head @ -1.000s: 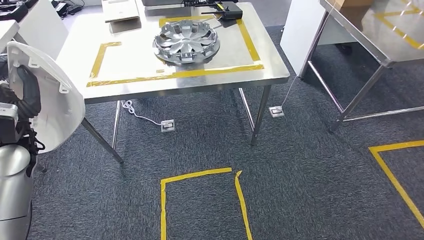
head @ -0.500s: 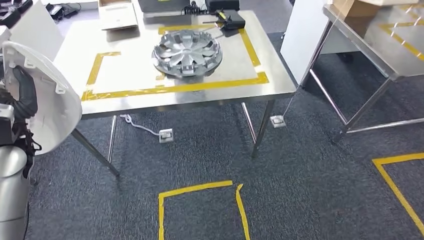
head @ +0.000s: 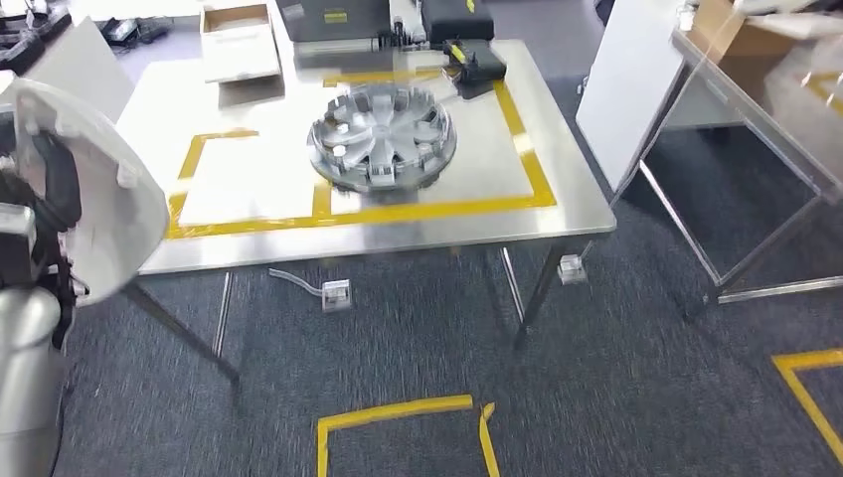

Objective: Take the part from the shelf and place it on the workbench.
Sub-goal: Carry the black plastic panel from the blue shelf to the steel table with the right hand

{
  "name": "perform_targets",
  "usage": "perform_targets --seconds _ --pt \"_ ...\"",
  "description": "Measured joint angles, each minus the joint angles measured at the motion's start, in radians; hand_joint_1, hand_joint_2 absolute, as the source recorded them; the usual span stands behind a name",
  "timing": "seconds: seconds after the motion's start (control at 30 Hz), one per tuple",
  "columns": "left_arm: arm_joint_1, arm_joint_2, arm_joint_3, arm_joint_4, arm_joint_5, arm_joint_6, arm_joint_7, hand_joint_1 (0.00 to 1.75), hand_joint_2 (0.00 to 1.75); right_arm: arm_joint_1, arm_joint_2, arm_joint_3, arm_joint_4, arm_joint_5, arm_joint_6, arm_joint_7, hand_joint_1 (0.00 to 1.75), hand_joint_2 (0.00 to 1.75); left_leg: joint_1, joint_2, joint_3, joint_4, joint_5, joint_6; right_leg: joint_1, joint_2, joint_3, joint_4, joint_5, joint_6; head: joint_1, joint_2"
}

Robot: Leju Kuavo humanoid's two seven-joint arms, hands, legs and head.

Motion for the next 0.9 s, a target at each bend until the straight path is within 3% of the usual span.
perform_targets --seconds 0.07,0.1,0.17,0.23,0.27,0.3,0.37,0.4,0.43,0.47,0.53,0.6,0.67,0.73,0.77,0.8,0.87,0.9 --pt "-0.005 0.004 0.000 0.000 0.000 0.001 -0.001 1.75 1.75 -0.006 0.000 0.000 0.000 0.000 0.000 -0.001 0.00 0.00 0.002 0.009 -0.061 0.102 0.027 -0.010 -0.003 0.000 0.031 -0.005 -0.019 -0.011 -0.003 0.000" --pt "-0.004 0.005 0.000 0.001 0.000 0.002 -0.002 1.75 1.75 -0.007 0.000 0.000 0.000 0.000 0.000 -0.001 0.00 0.00 0.002 0.013 -0.101 0.155 0.023 -0.013 -0.004 0.001 0.046 -0.008 -0.031 -0.015 -0.004 0.000" --pt "-0.001 0.007 -0.001 0.004 0.000 0.002 -0.001 1.75 1.75 -0.008 0.000 0.000 0.000 0.000 0.001 0.000 0.00 0.00 0.003 0.016 -0.180 0.215 -0.049 -0.017 -0.005 0.002 0.077 -0.010 -0.059 -0.018 -0.005 0.000" --pt "0.002 0.008 -0.001 0.008 0.000 0.002 -0.002 1.75 1.75 -0.006 0.000 0.000 0.000 0.000 0.002 0.000 0.00 0.00 0.003 0.018 -0.233 0.205 -0.125 -0.017 -0.005 0.004 0.114 -0.010 -0.091 -0.018 -0.005 0.000" --pt "0.002 0.009 -0.001 0.009 0.000 0.002 -0.002 1.75 1.75 -0.004 0.000 0.000 0.000 0.000 0.002 0.000 0.00 0.00 0.003 0.019 -0.245 0.174 -0.125 -0.016 -0.006 0.004 0.134 -0.010 -0.108 -0.017 -0.005 0.000" --pt "0.003 0.011 -0.001 0.009 0.000 0.002 -0.002 1.75 1.75 -0.003 0.000 0.000 0.000 0.000 0.002 0.000 0.00 0.00 0.004 0.022 -0.251 0.128 -0.080 -0.015 -0.006 0.004 0.153 -0.010 -0.125 -0.014 -0.005 0.000" --pt "0.003 0.014 -0.001 0.014 0.000 0.002 -0.004 1.75 1.75 -0.004 0.000 -0.001 0.000 0.000 0.002 -0.001 0.00 0.00 0.003 0.031 -0.255 0.023 0.073 -0.009 -0.004 0.006 0.185 -0.006 -0.160 -0.005 -0.007 0.000" --pt "0.005 0.015 -0.002 0.017 0.000 0.003 -0.005 1.75 1.75 -0.005 0.000 -0.001 0.000 0.000 0.002 -0.001 0.00 0.00 0.002 0.035 -0.253 -0.008 0.136 -0.004 -0.001 0.006 0.197 -0.005 -0.178 0.002 -0.008 0.000" --pt "0.005 0.016 -0.002 0.018 0.000 0.003 -0.006 1.75 1.75 -0.005 0.000 -0.001 0.000 0.000 0.002 -0.001 0.00 0.00 0.003 0.037 -0.249 -0.022 0.167 0.003 0.002 0.006 0.206 0.001 -0.187 0.008 -0.009 0.000" --pt "0.005 0.016 -0.002 0.018 0.000 0.004 -0.007 1.75 1.75 -0.006 0.000 -0.001 0.000 0.000 0.002 -0.001 0.00 0.00 0.004 0.036 -0.240 -0.017 0.167 0.011 0.004 0.006 0.207 0.012 -0.186 0.014 -0.009 0.000" --pt "0.002 0.016 -0.002 0.017 0.001 0.007 -0.009 1.75 1.75 -0.008 -0.001 -0.001 0.000 -0.001 0.001 -0.003 0.00 0.00 0.008 0.031 -0.225 -0.019 0.159 0.025 0.004 0.005 0.170 0.091 -0.153 0.024 -0.007 0.000" --pt "0.001 0.015 -0.003 0.016 0.001 0.009 -0.011 1.75 1.75 -0.010 -0.002 -0.001 0.000 -0.001 0.001 -0.005 0.00 0.00 0.009 0.028 -0.203 -0.024 0.140 0.035 0.002 0.005 0.086 0.208 -0.145 0.032 -0.005 0.000" --pt "0.002 0.014 -0.005 0.017 0.002 0.010 -0.011 1.75 1.75 -0.009 -0.002 -0.001 0.000 -0.001 0.001 -0.006 0.00 0.00 0.008 0.025 -0.176 -0.027 0.115 0.040 0.002 0.005 0.007 0.282 -0.214 0.036 -0.003 0.000" --pt "0.002 0.013 -0.006 0.017 0.002 0.010 -0.011 1.75 1.75 -0.007 -0.002 -0.001 0.000 -0.002 0.000 -0.007 0.00 0.00 0.006 0.021 -0.141 -0.027 0.086 0.040 0.002 0.005 -0.038 0.273 -0.284 0.034 -0.002 0.000" --pt "0.002 0.012 -0.006 0.017 0.002 0.010 -0.011 1.75 1.75 -0.006 -0.002 -0.002 0.000 -0.002 0.000 -0.008 0.00 0.00 0.004 0.020 -0.121 -0.027 0.071 0.040 0.004 0.005 -0.044 0.237 -0.283 0.030 -0.002 0.000" --pt "0.003 0.011 -0.006 0.017 0.002 0.010 -0.011 1.75 1.75 -0.005 -0.002 -0.002 0.000 -0.002 0.000 -0.008 0.00 0.00 0.002 0.020 -0.103 -0.028 0.056 0.039 0.007 0.005 -0.043 0.181 -0.243 0.022 -0.001 0.000" --pt "0.002 0.008 -0.007 0.021 0.002 0.011 -0.012 1.75 1.75 -0.002 -0.003 -0.003 0.000 -0.004 -0.001 -0.010 0.00 0.00 -0.004 0.015 -0.072 -0.027 0.027 0.035 0.018 0.011 -0.038 0.072 -0.110 0.000 0.000 0.000" --pt "0.003 0.005 -0.008 0.022 0.003 0.011 -0.011 1.75 1.75 -0.001 -0.004 -0.004 0.000 -0.005 -0.002 -0.010 0.00 0.00 -0.005 0.013 -0.062 -0.029 0.013 0.032 0.022 0.015 -0.033 0.037 -0.059 -0.008 0.000 0.000"
